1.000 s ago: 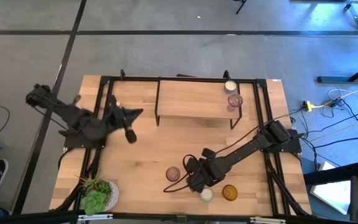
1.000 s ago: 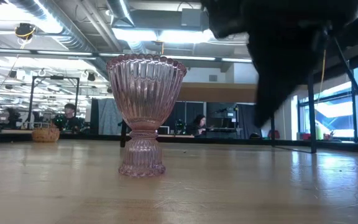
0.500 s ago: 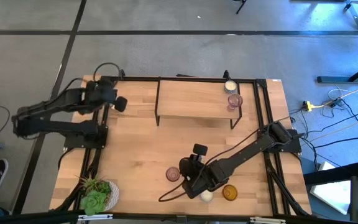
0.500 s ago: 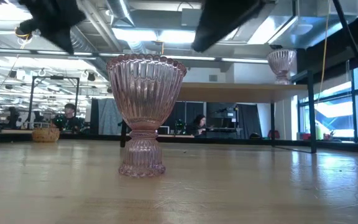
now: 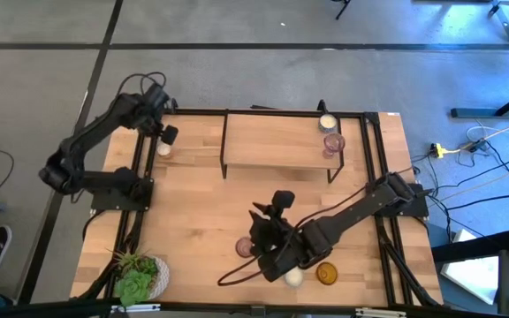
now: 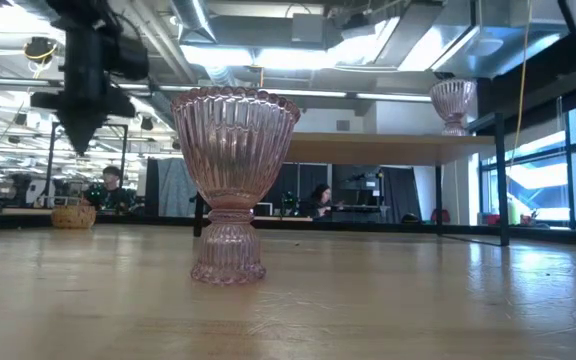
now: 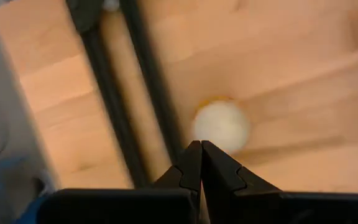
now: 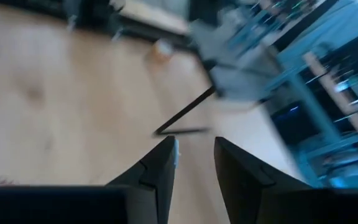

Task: Pick & Place candle stick holders
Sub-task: Put the yellow candle on the shelf

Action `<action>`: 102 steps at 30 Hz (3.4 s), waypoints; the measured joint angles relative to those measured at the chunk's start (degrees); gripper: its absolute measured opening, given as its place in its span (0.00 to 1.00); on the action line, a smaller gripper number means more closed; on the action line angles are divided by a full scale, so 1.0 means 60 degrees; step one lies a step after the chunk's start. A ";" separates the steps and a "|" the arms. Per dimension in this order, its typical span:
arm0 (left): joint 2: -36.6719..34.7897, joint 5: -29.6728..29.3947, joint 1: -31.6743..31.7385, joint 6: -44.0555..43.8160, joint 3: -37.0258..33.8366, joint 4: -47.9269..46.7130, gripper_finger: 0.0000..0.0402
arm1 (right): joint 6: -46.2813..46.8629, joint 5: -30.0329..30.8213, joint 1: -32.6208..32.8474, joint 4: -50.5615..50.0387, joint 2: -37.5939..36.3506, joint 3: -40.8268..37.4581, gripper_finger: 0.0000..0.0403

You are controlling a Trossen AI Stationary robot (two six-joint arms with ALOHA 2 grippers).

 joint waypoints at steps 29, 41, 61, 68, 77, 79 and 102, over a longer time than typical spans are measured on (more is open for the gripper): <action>0.1226 -0.1965 -0.1617 -0.2522 -0.2651 0.1673 0.01 | 0.2226 0.1018 0.0222 -0.3867 -0.0022 0.1348 0.28; 0.1226 -0.1398 -0.1912 -0.2728 -0.2651 0.2102 0.01 | 0.2173 0.1003 0.0275 -0.3830 -0.0022 0.1348 0.28; 0.1226 -0.0286 -0.2455 -0.2550 -0.2655 0.2592 0.01 | 0.2166 0.0931 0.0273 -0.3837 -0.0018 0.1348 0.28; 0.1226 0.0368 -0.2983 -0.2600 -0.2655 0.3160 0.01 | 0.2164 0.0925 0.0273 -0.3867 -0.0018 0.1344 0.28; 0.1078 -0.1032 -0.3227 -0.2672 -0.2282 0.3130 0.01 | 0.2162 0.0901 0.0273 -0.3867 -0.0015 0.1344 0.28; 0.1076 -0.0588 -0.3231 -0.2286 -0.2207 0.3229 0.01 | 0.2162 0.0901 0.0273 -0.3869 -0.0014 0.1344 0.28; 0.1072 -0.0100 -0.2261 -0.2478 -0.2262 0.2429 0.40 | 0.2166 0.0863 0.0272 -0.3867 -0.0011 0.1344 0.28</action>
